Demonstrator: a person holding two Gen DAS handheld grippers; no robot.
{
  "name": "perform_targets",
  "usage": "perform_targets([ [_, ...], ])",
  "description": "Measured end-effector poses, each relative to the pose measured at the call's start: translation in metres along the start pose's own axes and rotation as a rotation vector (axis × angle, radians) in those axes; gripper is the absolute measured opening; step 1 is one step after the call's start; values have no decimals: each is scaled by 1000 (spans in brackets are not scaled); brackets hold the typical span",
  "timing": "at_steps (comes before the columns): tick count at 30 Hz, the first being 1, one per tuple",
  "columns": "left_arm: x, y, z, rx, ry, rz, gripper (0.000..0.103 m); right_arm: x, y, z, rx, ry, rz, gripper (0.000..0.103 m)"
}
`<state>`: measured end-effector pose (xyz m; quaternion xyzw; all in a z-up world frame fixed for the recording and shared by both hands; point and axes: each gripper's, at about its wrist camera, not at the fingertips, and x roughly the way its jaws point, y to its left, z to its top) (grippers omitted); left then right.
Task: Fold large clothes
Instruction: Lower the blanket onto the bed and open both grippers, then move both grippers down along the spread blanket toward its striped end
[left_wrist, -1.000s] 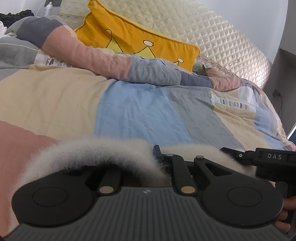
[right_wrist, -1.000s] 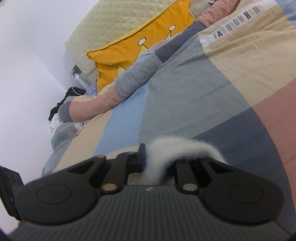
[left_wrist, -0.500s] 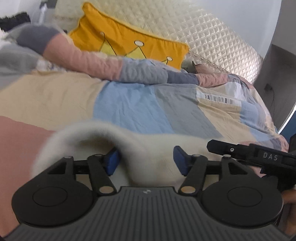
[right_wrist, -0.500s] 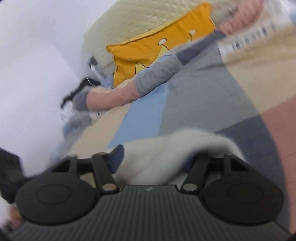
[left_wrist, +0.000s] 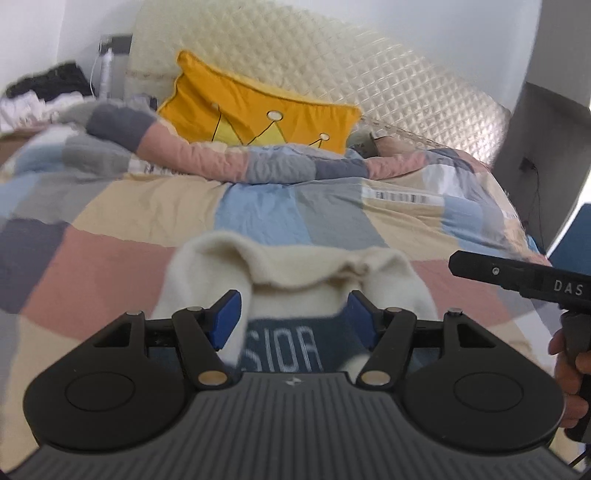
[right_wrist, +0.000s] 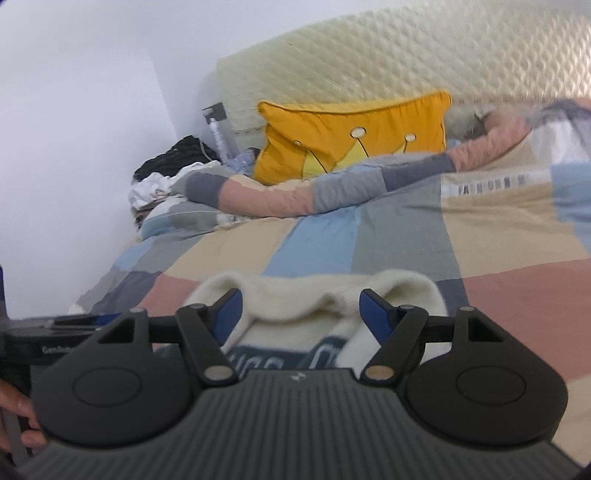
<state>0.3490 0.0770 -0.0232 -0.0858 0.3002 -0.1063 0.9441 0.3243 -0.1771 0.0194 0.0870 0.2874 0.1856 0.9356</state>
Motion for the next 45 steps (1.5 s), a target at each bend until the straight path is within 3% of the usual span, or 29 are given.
perform_targets([
  [10, -156, -39, -42, -39, -67, 14, 71, -130, 64, -41, -81, -38, 2, 72],
  [15, -216, -38, -65, -65, -33, 63, 72, -180, 82, -69, -41, -57, 13, 72],
  [20, -254, -26, -92, -35, 14, 130, 72, -200, 90, -103, 12, -31, 15, 72],
  [28, -256, 23, -155, -131, 240, 218, 72, -180, 97, -159, 61, 86, 30, 72],
  [35, -253, 45, -179, -225, 286, 201, 72, -159, 92, -189, 118, 182, 26, 72],
  [38, -242, 38, -181, -195, 313, 178, 72, -155, 92, -191, 121, 180, 18, 72],
  [41, -229, 32, -182, -150, 355, 205, 72, -152, 89, -192, 132, 186, 14, 72],
  [45, -213, 36, -184, -167, 410, 236, 72, -151, 82, -192, 142, 186, -12, 72],
])
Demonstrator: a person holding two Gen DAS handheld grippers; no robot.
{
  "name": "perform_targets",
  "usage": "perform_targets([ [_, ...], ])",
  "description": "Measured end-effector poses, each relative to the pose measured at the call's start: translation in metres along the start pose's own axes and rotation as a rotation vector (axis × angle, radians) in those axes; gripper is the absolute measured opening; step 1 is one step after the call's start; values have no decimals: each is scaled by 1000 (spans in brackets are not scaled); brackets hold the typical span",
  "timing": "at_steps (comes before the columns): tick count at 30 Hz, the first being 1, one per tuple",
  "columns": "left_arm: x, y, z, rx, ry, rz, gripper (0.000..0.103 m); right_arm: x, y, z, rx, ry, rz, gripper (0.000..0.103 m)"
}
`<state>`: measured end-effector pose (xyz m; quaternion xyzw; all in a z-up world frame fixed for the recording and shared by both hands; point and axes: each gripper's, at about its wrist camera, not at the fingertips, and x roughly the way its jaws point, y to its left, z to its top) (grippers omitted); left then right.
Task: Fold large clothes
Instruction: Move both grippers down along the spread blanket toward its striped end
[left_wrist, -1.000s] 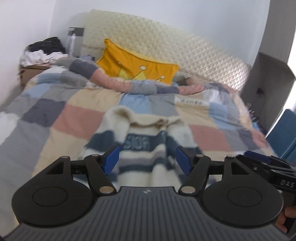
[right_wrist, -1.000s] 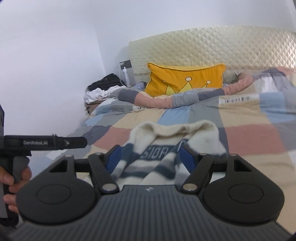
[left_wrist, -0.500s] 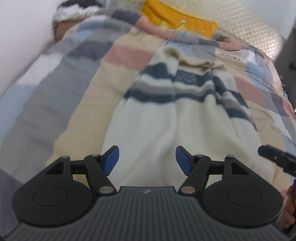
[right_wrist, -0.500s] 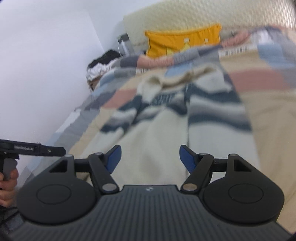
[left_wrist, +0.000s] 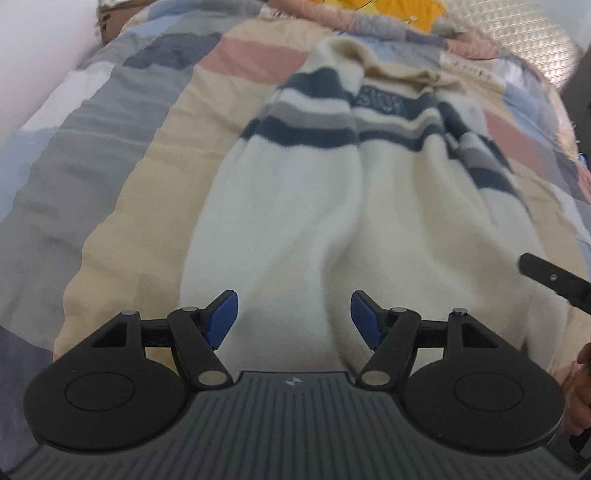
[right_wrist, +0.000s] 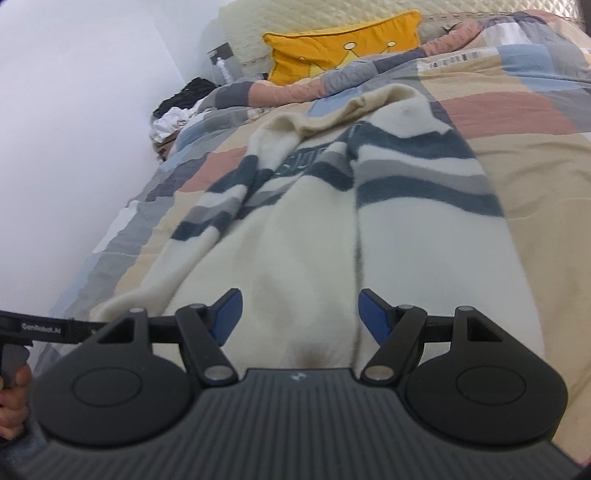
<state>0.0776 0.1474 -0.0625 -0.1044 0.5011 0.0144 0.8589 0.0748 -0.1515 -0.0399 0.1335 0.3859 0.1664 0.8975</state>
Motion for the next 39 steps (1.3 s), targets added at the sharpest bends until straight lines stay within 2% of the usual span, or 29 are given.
perform_targets([
  [3, 7, 3, 3, -15, 29, 2, 72, 2, -5, 0, 15, 4, -26, 72],
  [8, 9, 0, 7, 3, 24, 49, 70, 5, -9, 1, 39, -19, -69, 72],
  [10, 13, 1, 8, -3, 60, 35, 63, 6, -11, 2, 53, -28, -84, 72],
  [12, 17, 3, 7, -23, 93, -2, 62, 7, -15, 3, 65, -22, -79, 72],
  [14, 17, 4, 8, -20, 88, 10, 56, 7, -17, 2, 74, -11, -75, 72],
  [17, 19, 3, 9, -13, 94, 19, 40, 8, -13, 1, 50, -6, -82, 72],
  [18, 19, 1, 9, -1, 98, 25, 26, 8, -11, 1, 40, -9, -84, 72],
  [19, 18, -1, 10, 18, 96, 39, 19, 8, -10, 1, 28, -10, -87, 72],
  [22, 7, 5, 20, 41, 58, 49, 15, 10, -10, 0, 13, -5, -104, 72],
  [25, -8, 27, 38, 4, 29, 52, 14, 10, -11, 0, 16, -2, -110, 72],
  [30, -39, 83, 65, -100, -70, 90, 13, 12, -10, 1, 1, -4, -124, 72],
  [36, -46, 158, 103, -278, -168, 220, 13, 20, -5, 1, -30, 5, -127, 72],
  [39, -31, 183, 116, -318, -187, 276, 13, 24, -5, -1, -27, 19, -113, 72],
])
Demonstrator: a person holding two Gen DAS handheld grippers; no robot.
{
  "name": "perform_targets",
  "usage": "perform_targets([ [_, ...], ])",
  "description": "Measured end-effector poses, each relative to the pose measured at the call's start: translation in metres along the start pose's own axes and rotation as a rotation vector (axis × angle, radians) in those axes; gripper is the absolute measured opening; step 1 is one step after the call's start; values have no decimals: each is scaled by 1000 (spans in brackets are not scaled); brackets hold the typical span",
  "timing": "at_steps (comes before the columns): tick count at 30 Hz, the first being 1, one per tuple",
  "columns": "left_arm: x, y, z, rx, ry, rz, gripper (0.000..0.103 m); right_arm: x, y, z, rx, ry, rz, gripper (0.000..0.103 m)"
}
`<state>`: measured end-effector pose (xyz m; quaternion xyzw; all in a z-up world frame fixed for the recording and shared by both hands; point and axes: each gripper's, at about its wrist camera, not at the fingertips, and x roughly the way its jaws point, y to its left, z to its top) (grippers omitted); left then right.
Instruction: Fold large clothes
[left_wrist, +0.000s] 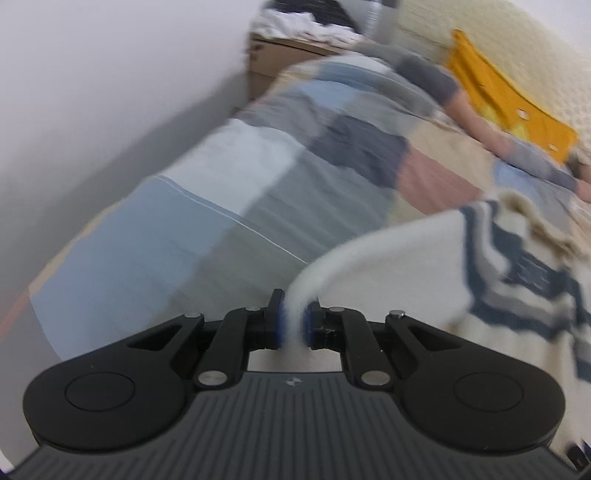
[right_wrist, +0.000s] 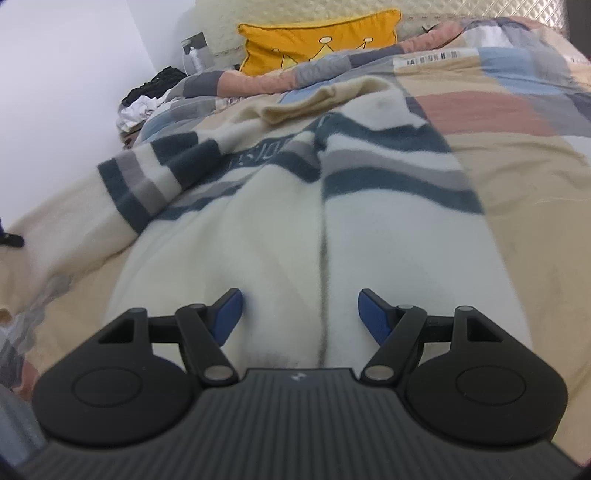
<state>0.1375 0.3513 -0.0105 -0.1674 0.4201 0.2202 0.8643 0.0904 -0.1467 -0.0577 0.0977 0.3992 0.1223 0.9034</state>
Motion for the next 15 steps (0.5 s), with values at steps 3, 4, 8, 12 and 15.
perform_targets([
  [3, 29, 16, 7, -34, 13, 48, 13, 3, -1, 0, -7, 1, -3, 72],
  [4, 35, 21, 6, -43, 11, 53, 13, 4, -1, 0, -4, 4, -4, 72],
  [8, 47, 47, -4, -113, 30, 44, 15, 7, 1, 1, 0, 9, -8, 72],
  [12, 33, 65, -15, -158, 31, -10, 29, 10, 3, 3, -8, 6, -5, 72],
  [15, 8, 74, -26, -146, 12, -27, 32, 10, 1, 2, 2, 11, 3, 72],
])
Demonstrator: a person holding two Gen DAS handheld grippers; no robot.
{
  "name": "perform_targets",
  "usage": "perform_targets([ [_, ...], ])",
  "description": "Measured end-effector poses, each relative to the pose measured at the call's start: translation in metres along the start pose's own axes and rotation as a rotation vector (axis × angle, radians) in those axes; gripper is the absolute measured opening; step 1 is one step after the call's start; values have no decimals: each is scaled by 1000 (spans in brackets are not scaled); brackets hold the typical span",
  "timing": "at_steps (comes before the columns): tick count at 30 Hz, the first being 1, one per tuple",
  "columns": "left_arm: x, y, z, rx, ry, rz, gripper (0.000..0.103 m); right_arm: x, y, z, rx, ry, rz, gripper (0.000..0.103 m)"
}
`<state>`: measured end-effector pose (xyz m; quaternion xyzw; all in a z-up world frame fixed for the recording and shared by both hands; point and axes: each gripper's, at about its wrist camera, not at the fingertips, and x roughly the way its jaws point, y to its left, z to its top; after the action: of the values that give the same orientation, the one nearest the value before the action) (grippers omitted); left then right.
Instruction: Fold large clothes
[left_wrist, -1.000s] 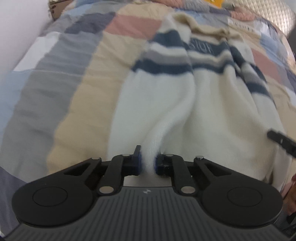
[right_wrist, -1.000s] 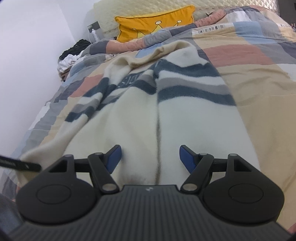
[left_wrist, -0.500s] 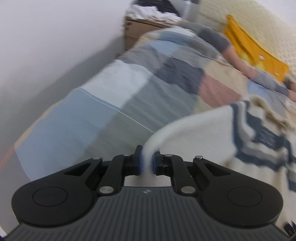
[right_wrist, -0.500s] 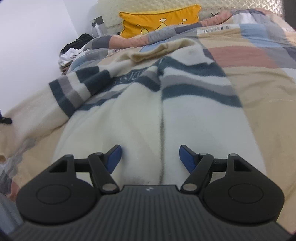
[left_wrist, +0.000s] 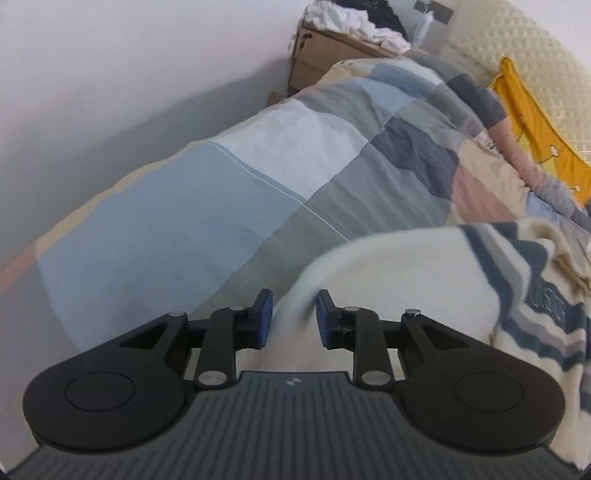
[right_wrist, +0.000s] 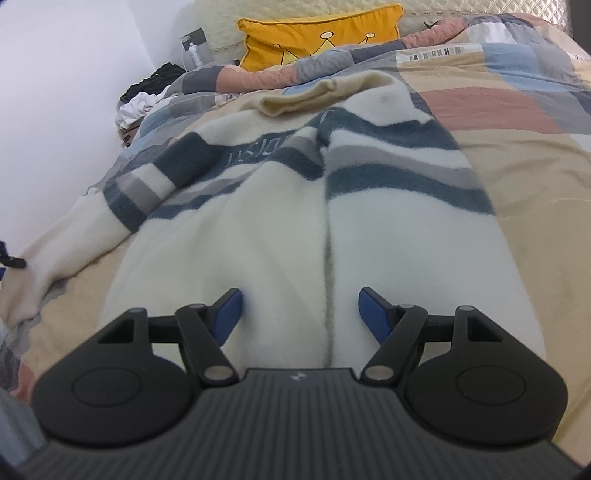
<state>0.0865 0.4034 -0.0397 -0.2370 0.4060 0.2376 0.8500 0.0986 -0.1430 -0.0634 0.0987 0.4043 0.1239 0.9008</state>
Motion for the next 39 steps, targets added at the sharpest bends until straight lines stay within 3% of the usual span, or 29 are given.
perform_targets([
  [3, -24, 14, -9, -18, -15, 9, 50, -2, -1, -1, 14, 3, 11, 73],
  [4, -32, 20, -12, -31, -23, 8, 52, -3, -1, 0, 17, 2, 15, 72],
  [10, -54, 40, -36, -12, -40, 6, 57, -3, 0, 0, 20, 0, 19, 72],
  [15, -41, 44, -49, 13, -98, -8, 57, -2, 0, -1, 28, 3, 20, 72],
  [21, 2, 72, -47, -168, -38, -8, 56, 0, 0, -2, 25, 9, 5, 71],
  [23, 10, 76, -46, -191, -42, 5, 49, 1, 1, -2, 14, 5, -1, 71],
  [25, 14, 76, -43, -184, -47, -1, 28, 4, 3, -2, 2, 10, 0, 73],
  [27, 13, 77, -36, -181, -34, -16, 16, 5, 4, -3, -13, 8, -11, 73],
  [32, -12, 83, 12, -184, -119, 8, 9, 4, 4, -4, -9, 5, -17, 73],
  [33, -19, 82, 24, -181, -147, 31, 3, 4, 4, -4, -10, 7, -18, 73],
  [37, -48, 77, 77, -124, -311, 162, 0, 5, 4, 0, -14, 3, -21, 73],
  [39, -46, 77, 98, -99, -315, 178, 1, 6, 5, 1, -14, 5, -20, 73],
])
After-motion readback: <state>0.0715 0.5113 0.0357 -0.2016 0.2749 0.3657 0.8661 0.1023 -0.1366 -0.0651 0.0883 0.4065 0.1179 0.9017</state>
